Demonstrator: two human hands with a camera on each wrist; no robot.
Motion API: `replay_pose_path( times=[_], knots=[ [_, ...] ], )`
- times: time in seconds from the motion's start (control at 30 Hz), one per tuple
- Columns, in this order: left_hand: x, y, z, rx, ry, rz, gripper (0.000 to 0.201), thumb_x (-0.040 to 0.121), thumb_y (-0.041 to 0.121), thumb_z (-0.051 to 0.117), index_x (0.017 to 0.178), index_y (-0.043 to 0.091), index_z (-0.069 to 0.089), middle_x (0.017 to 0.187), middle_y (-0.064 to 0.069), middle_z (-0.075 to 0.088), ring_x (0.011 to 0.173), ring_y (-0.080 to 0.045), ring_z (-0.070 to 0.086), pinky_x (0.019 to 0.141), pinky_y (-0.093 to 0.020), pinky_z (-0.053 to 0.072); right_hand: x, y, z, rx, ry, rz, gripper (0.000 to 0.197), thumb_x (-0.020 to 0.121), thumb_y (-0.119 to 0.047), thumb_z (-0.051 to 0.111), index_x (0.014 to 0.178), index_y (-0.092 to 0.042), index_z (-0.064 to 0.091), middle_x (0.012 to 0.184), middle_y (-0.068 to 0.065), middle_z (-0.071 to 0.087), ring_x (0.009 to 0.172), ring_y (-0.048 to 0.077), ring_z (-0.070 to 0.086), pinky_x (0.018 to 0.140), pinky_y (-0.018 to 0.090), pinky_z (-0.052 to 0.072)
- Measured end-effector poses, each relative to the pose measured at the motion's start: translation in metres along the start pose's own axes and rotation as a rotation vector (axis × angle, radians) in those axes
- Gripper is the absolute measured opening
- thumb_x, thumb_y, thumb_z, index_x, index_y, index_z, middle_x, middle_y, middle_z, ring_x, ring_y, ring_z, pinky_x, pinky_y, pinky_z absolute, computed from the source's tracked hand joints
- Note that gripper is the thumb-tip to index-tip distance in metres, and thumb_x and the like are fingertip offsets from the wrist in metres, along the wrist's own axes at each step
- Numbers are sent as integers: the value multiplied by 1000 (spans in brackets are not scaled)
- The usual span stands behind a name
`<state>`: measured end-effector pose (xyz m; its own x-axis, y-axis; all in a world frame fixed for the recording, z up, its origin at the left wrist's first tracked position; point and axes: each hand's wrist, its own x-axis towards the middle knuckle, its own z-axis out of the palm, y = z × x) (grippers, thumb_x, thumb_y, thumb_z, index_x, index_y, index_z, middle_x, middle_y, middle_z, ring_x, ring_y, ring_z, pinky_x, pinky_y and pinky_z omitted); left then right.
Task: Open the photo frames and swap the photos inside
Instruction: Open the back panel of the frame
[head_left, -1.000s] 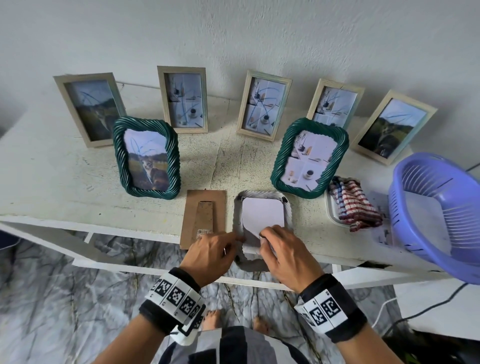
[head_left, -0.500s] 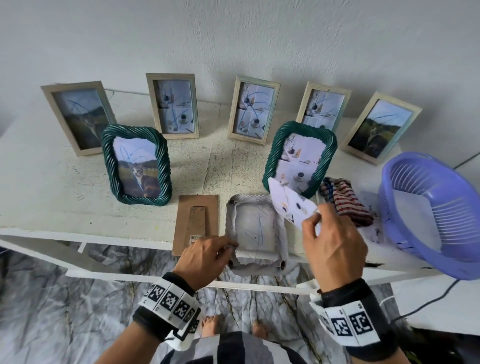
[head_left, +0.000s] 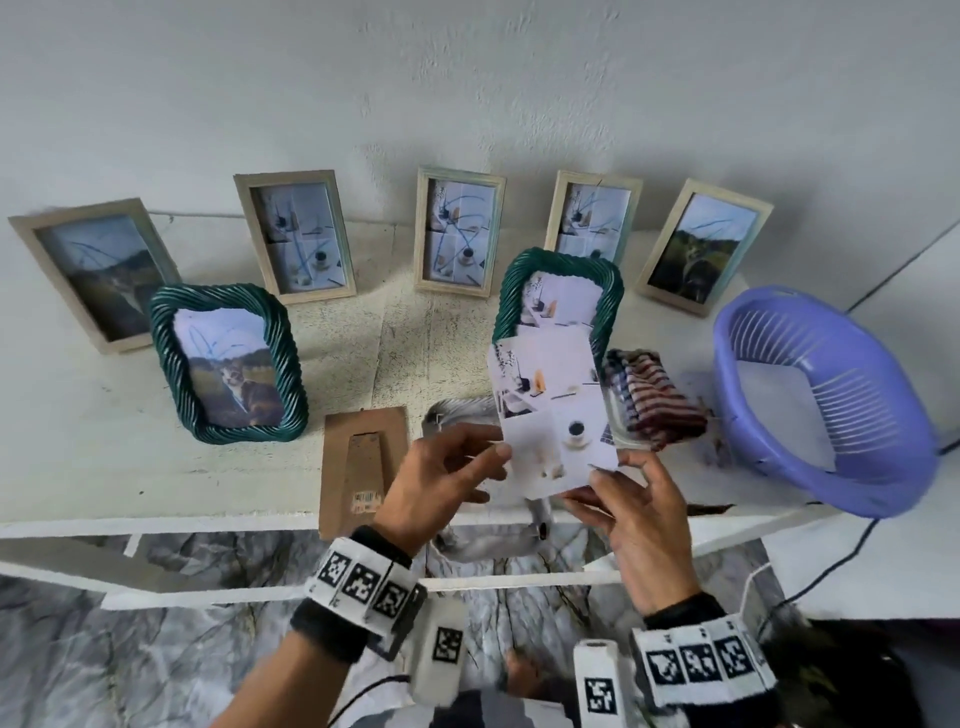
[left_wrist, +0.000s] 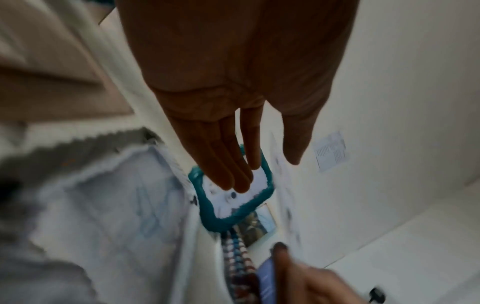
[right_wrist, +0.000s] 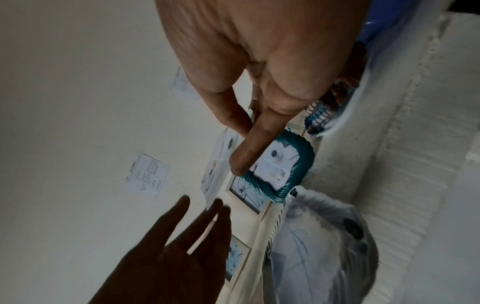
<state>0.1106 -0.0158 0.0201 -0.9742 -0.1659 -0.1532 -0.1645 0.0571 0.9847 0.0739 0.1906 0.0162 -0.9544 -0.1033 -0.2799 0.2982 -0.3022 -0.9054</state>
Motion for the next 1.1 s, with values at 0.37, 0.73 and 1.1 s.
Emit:
replay_pose_path(
  times=[0.37, 0.73, 1.1],
  knots=[
    [28, 0, 56, -102, 78, 68, 8, 89, 7, 66, 96, 6, 70, 88, -8, 75, 82, -24, 73, 61, -36, 61, 24, -26, -70, -1023, 216, -695, 20, 91, -13, 63, 110, -8, 59, 96, 8, 65, 83, 19, 61, 71, 35, 54],
    [86, 14, 170, 35, 72, 30, 10, 90, 5, 66, 94, 13, 70, 84, -5, 74, 75, -19, 73, 60, -36, 61, 67, -101, -171, -1644, 22, -485, 17, 92, -30, 57, 99, -16, 59, 72, 10, 63, 74, 37, 61, 54, 36, 33],
    [148, 11, 261, 311, 15, -79, 17, 81, 7, 75, 95, 7, 65, 76, -10, 66, 61, -24, 68, 55, -37, 61, 82, -131, -209, -1288, -142, -522, 36, 89, -54, 49, 106, -24, 62, 80, -3, 67, 72, 21, 61, 66, 40, 49]
  ],
)
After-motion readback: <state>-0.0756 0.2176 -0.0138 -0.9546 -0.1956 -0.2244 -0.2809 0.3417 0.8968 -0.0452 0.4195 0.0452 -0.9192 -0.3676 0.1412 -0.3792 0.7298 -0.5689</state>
